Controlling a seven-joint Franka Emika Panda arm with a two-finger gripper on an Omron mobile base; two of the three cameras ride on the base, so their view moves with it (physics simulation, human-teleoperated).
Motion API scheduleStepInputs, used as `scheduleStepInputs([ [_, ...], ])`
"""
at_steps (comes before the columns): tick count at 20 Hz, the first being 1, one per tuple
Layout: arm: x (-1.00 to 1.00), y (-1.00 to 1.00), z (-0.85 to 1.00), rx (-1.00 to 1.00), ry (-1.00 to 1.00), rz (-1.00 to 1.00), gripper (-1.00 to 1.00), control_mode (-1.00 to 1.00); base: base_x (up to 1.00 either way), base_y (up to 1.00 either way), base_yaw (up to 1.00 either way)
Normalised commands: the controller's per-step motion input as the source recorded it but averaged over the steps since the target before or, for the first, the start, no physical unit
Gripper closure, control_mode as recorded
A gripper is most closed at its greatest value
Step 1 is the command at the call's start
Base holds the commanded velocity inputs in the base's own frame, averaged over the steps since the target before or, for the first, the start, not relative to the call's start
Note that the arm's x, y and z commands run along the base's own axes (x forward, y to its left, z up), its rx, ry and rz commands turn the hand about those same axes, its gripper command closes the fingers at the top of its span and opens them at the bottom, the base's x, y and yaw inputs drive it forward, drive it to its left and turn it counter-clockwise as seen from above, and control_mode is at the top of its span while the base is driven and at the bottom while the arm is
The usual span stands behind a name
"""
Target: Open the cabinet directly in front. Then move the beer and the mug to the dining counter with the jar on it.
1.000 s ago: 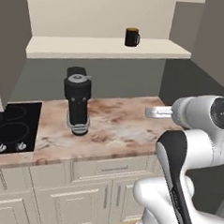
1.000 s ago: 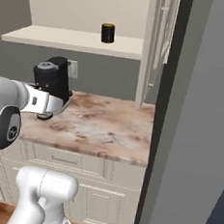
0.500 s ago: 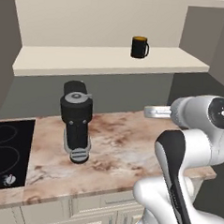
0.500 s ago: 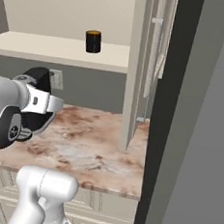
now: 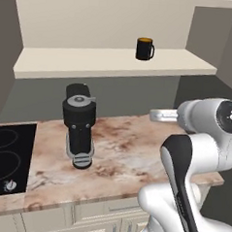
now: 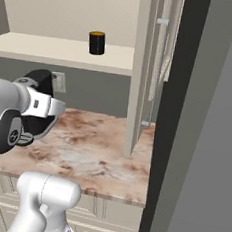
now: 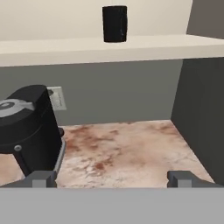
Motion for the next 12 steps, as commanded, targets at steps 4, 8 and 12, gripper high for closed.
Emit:
scheduleStepInputs([
  [4,0.00,-0.01,0.43,0.00,0.00,-0.01,-1.00,-1.00,0.00,0.00,0.00],
  [8,0.00,0.00,0.59,0.00,0.00,0.00,-1.00,-1.00,0.00,0.00,0.00],
  [12,-0.04,-0.03,0.49,0.00,-0.04,0.00,-1.00,-1.00,0.00,0.00,0.00],
])
